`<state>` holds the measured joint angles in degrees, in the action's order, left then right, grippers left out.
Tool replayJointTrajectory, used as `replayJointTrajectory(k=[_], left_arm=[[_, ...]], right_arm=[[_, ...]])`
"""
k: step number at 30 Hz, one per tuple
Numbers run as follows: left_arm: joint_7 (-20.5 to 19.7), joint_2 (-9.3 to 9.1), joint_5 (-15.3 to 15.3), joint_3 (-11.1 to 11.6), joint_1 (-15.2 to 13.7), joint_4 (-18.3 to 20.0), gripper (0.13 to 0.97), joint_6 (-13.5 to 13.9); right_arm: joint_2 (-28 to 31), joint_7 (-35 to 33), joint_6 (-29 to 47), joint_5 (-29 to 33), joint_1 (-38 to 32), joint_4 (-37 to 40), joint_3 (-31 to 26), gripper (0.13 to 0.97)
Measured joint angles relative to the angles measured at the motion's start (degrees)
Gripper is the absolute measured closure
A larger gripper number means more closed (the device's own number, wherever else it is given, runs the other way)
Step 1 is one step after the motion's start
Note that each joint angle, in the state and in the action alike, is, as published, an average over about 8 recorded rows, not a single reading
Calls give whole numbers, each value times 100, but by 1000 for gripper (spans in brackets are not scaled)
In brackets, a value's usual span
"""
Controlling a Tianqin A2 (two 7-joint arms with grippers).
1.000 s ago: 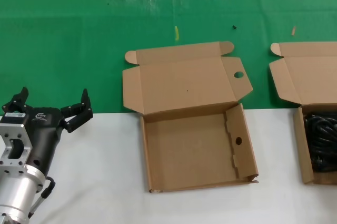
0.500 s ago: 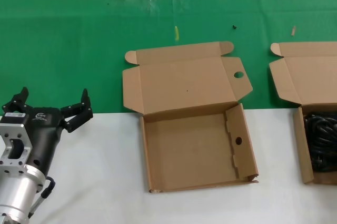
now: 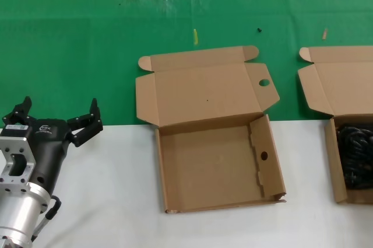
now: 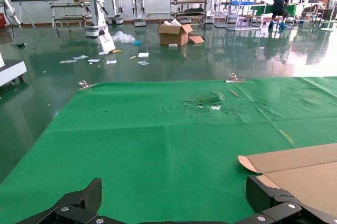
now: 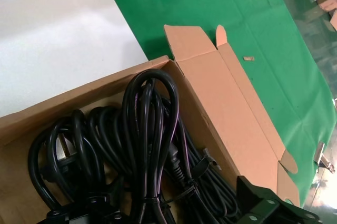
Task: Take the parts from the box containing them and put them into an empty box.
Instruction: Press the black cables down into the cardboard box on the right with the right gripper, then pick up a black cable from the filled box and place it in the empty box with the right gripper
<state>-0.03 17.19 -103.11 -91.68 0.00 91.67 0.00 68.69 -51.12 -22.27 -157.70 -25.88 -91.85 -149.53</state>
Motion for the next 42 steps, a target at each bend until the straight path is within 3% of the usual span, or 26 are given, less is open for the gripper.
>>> replayJointTrajectory(k=[2,11,19,28,37,42], left_arm=[[0,0,0,0,0,0,132,0],[1,0,0,0,0,0,132,0],[1,0,0,0,0,0,132,0],[1,0,0,0,0,0,132,0],[1,0,0,0,0,0,132,0],[1,0,0,0,0,0,132,0]], right_arm=[[-5,15,17,1,-36,20,-25,296],[38,109,61,8,-93,41,-59,475],[145,183,48,9,18,-84,49,689],[470,381,-139,125,465,-854,542,846],[707,687,-330,420,1142,-1810,1136,895],[546,646,-272,403,1217,-2254,1166,895]])
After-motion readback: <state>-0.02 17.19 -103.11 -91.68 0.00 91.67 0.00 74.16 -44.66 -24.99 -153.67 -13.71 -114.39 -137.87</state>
